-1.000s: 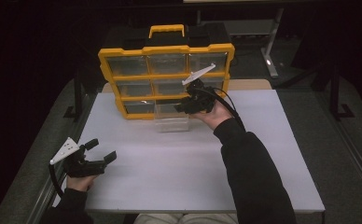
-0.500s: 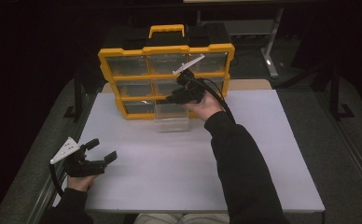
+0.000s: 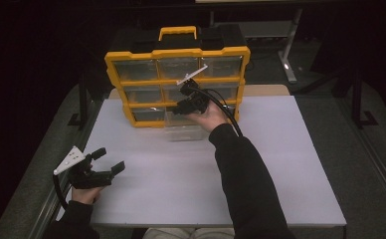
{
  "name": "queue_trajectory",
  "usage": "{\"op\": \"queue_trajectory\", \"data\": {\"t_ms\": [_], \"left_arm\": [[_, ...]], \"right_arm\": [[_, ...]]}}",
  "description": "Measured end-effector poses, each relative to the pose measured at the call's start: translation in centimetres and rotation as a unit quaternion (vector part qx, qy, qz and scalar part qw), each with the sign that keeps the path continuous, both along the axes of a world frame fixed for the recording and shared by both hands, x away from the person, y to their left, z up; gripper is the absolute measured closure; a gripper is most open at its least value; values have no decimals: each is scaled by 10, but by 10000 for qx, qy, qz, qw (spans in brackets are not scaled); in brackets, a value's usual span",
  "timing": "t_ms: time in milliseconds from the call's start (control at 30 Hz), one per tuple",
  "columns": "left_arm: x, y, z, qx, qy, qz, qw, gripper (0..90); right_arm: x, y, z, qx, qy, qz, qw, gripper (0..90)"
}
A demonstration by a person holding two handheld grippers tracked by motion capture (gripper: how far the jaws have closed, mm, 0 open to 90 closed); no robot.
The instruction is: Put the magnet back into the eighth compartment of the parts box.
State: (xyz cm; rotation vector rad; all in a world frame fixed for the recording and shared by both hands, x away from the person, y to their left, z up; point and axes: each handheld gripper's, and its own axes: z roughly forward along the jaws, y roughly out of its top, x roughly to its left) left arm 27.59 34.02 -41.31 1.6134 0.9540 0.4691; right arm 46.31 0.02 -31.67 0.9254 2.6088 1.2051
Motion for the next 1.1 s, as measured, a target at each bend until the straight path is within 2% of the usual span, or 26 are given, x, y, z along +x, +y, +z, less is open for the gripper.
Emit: {"op": "queue_trajectory", "data": {"t_ms": [267, 567, 667, 700, 733, 800, 933, 1000, 1100], "left_arm": [[0, 0, 0, 9, 13, -18, 10000, 0], [0, -1, 0, 5, 19, -28, 10000, 0], [0, -1, 0, 5, 20, -30, 10000, 0], [0, -1, 0, 5, 20, -30, 10000, 0], [0, -1, 0, 10, 23, -24, 10000, 0], [0, -1, 0, 17, 29, -31, 10000, 0], [0, -1, 0, 24, 30, -22, 10000, 0], [0, -1, 0, 12, 25, -18, 10000, 0], [-1, -1, 0, 12, 26, -14, 10000, 0]], "right_arm": [[0, 7, -8, -221, -32, 18, 9997, 612], [2, 5, -14, -240, 86, 9, 9997, 598], [1, 3, -14, -226, 44, 12, 9997, 512], [1, 3, -14, -226, 44, 12, 9997, 512], [-1, 1, -15, -236, 32, -37, 9997, 411], [-2, 0, -15, -337, -9, -107, 9994, 341], [-3, -3, -14, -298, 13, -183, 9994, 144], [-4, -5, -12, -227, 100, -167, 9996, 95], [-7, -6, -9, -332, -52, -250, 9991, 0]]}}
